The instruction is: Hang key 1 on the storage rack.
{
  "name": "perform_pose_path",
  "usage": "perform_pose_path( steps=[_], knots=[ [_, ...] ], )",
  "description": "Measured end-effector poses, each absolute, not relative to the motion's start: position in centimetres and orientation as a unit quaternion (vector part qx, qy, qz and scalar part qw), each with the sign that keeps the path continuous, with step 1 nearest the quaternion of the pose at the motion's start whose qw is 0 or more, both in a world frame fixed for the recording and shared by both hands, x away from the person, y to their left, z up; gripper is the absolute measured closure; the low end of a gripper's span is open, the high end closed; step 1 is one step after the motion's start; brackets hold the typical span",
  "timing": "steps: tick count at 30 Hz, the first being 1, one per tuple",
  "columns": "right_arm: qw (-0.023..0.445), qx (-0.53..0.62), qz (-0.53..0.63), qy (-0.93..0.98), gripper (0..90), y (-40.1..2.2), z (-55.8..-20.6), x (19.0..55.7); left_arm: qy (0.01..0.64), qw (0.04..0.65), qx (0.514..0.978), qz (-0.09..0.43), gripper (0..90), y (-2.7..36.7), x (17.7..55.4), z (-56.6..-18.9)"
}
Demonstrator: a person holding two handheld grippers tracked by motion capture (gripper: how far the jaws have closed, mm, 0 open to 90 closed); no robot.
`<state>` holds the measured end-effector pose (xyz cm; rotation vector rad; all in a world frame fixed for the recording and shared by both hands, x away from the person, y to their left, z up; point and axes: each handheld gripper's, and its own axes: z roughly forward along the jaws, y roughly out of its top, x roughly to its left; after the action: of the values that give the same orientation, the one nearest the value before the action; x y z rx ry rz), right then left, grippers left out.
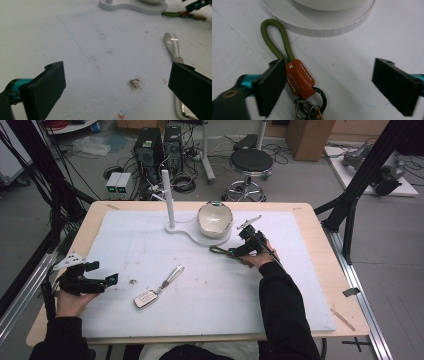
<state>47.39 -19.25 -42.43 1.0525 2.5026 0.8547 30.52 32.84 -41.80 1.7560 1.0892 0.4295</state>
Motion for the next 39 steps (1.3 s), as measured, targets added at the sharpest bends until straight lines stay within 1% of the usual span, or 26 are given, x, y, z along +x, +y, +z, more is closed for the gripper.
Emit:
perform_pose_path(
  steps=[1, 2, 3, 6, 7, 9, 10, 11, 12, 13, 14, 15, 16, 17, 19, 20, 23, 25, 31, 39],
  knots=[
    [0.147, 0.362, 0.294, 0.873, 16.2, -19.0, -42.5, 47.4, 0.450, 0.498, 0.720, 0.175, 1.7, 32.9, 30.5, -41.8],
    [0.147, 0.362, 0.294, 0.873, 16.2, -19.0, -42.5, 47.4, 0.450, 0.498, 0.720, 0.175, 1.7, 32.9, 30.5, -41.8],
    [0.148, 0.354, 0.291, 0.877, 21.1, -18.7, -42.7, 47.3, 0.450, 0.494, 0.723, 0.177, 1.7, 32.9, 30.5, -41.8],
    [0.141, 0.351, 0.286, 0.880, 23.3, -18.6, -42.8, 47.3, 0.452, 0.494, 0.722, 0.175, 1.7, 33.0, 30.5, -41.9],
    [0.139, 0.349, 0.287, 0.881, 25.5, -18.6, -42.9, 47.3, 0.451, 0.493, 0.723, 0.175, 1.7, 33.0, 30.6, -41.9],
    [0.131, 0.342, 0.287, 0.885, 32.9, -18.5, -42.8, 47.2, 0.451, 0.491, 0.725, 0.174, 1.7, 32.9, 30.6, -41.9],
    [0.125, 0.336, 0.285, 0.889, 40.1, -18.3, -42.6, 47.0, 0.451, 0.489, 0.726, 0.174, 1.7, 32.9, 30.6, -42.0],
    [0.125, 0.336, 0.285, 0.889, 40.1, -18.3, -42.6, 47.0, 0.451, 0.489, 0.726, 0.175, 1.7, 32.9, 30.7, -42.0],
    [0.124, 0.324, 0.282, 0.894, 45.9, -18.1, -42.6, 46.9, 0.450, 0.488, 0.727, 0.174, 1.7, 32.8, 30.7, -42.0],
    [0.124, 0.324, 0.282, 0.894, 45.9, -18.1, -42.6, 46.9, 0.450, 0.487, 0.728, 0.173, 1.7, 32.8, 30.7, -42.0],
    [0.119, 0.321, 0.280, 0.897, 47.9, -18.0, -42.6, 46.8, 0.450, 0.486, 0.729, 0.174, 1.7, 32.8, 30.7, -42.0],
    [0.108, 0.317, 0.273, 0.902, 55.7, -17.9, -42.8, 46.8, 0.450, 0.486, 0.729, 0.173, 1.7, 32.8, 30.7, -42.0],
    [0.108, 0.317, 0.273, 0.902, 55.7, -17.9, -42.8, 46.8, 0.450, 0.486, 0.729, 0.173, 1.7, 32.8, 30.7, -42.0],
    [0.101, 0.311, 0.271, 0.905, 61.3, -17.7, -42.9, 46.7, 0.450, 0.486, 0.729, 0.174, 1.7, 32.8, 30.7, -42.0],
    [0.101, 0.302, 0.271, 0.908, 64.9, -17.6, -42.8, 46.6, 0.450, 0.487, 0.728, 0.174, 1.7, 32.9, 30.7, -42.0],
    [0.101, 0.302, 0.271, 0.908, 64.9, -17.6, -42.8, 46.6, 0.450, 0.487, 0.728, 0.173, 1.7, 32.9, 30.7, -42.0],
    [0.101, 0.291, 0.270, 0.912, 73.6, -17.7, -42.6, 46.4, 0.452, 0.486, 0.728, 0.173, 1.7, 32.9, 30.7, -42.1],
    [0.101, 0.294, 0.269, 0.912, 75.5, -17.8, -42.5, 46.3, 0.451, 0.485, 0.729, 0.173, 1.7, 32.9, 30.7, -42.1],
    [0.105, 0.299, 0.265, 0.910, 76.4, -17.8, -42.4, 46.1, 0.451, 0.484, 0.730, 0.174, 1.7, 32.9, 30.7, -42.1],
    [0.092, 0.305, 0.262, 0.911, 78.3, -17.9, -42.0, 45.6, 0.451, 0.485, 0.729, 0.174, 1.7, 32.9, 30.7, -42.2]
  ],
)
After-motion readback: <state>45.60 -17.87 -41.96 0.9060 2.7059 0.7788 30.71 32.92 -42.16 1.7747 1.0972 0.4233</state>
